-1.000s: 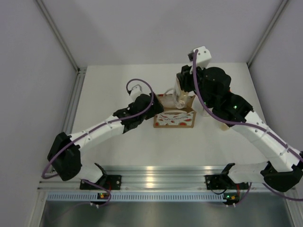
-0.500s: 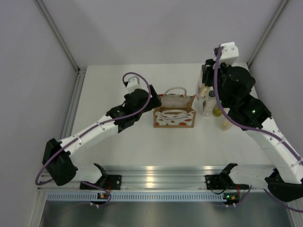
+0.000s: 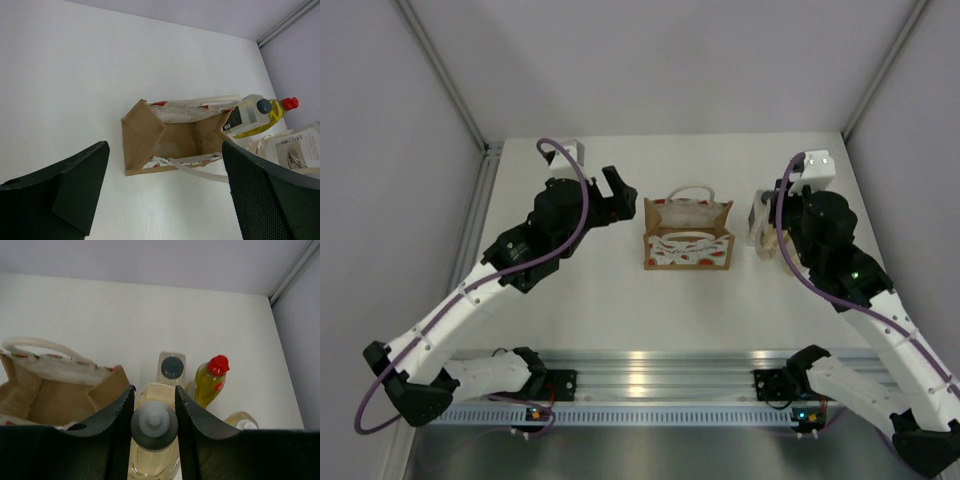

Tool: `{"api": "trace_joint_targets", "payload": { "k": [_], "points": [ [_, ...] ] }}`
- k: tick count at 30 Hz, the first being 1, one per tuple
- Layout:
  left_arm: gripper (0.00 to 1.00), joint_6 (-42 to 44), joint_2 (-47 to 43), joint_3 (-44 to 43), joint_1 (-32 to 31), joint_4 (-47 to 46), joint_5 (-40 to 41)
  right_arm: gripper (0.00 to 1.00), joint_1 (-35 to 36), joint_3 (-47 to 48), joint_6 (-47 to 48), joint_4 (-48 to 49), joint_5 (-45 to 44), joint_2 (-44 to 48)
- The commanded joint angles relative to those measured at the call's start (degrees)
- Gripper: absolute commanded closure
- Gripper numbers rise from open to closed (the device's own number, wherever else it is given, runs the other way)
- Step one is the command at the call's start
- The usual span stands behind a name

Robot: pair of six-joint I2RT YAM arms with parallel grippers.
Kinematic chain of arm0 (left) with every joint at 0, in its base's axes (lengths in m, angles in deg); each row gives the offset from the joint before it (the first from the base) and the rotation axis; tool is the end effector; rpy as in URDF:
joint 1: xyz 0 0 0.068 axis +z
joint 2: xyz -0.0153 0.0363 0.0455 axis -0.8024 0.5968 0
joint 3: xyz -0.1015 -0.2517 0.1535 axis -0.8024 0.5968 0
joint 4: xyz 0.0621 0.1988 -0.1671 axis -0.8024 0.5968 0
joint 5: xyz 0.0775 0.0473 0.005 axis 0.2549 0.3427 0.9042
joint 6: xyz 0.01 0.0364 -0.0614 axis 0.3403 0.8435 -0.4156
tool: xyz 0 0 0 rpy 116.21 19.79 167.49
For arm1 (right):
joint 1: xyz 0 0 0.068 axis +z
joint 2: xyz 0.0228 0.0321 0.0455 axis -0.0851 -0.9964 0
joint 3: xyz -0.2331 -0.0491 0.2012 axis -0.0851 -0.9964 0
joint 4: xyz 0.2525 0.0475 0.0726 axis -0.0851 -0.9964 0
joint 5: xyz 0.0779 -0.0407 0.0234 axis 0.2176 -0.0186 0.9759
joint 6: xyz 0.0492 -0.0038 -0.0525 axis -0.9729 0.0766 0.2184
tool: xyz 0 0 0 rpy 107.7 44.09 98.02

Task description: Take the personal care products out of the canvas bag

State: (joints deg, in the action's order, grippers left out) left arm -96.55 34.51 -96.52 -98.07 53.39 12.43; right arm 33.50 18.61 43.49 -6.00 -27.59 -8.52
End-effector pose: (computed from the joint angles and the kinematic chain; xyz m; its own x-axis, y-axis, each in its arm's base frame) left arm 0.1979 -0.1594 0.4473 -0.3596 -0.3639 -0.8592 0.1624 0.8824 -0.4417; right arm 0.1718 0.0628 0.4424 -0.1306 -0.0545 -0.9899 -0.0267 0.9983 -0.0514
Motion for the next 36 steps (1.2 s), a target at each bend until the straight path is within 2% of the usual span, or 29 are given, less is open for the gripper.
{"api": "trace_joint_targets", "payload": {
  "k": [1,6,13,17,26,30,36],
  "points": [
    [0.02,3.5,-2.2,-2.6,0.1,8.3,-1.8,1.00,-1.5,-3.3,-1.5,13.8,6.4,5.8],
    [0.02,4.6,-4.6,-2.7,0.1,13.9,-2.5,1.00,-3.0,-11.7,-2.0,17.7,9.0,8.9],
    [0.02,5.6,-7.4,1.3,0.1,19.4,2.5,1.00,-3.0,-23.4,-1.7,25.7,9.0,14.1],
    [0.02,3.4,-8.4,5.9,0.1,19.6,11.3,1.00,-3.1,-29.4,-1.9,30.0,9.2,15.9],
    [0.02,1.3,-11.9,4.5,0.1,25.9,14.1,1.00,-4.4,-33.0,-1.6,31.2,7.1,13.5],
    [0.02,3.1,-15.3,6.5,0.1,26.0,11.3,1.00,-5.9,-35.1,-1.2,33.1,6.9,14.2],
    [0.02,4.6,-17.4,10.5,0.1,26.5,13.7,0.99,-10.2,-36.2,-3.4,32.6,10.4,12.6]
  ]
}}
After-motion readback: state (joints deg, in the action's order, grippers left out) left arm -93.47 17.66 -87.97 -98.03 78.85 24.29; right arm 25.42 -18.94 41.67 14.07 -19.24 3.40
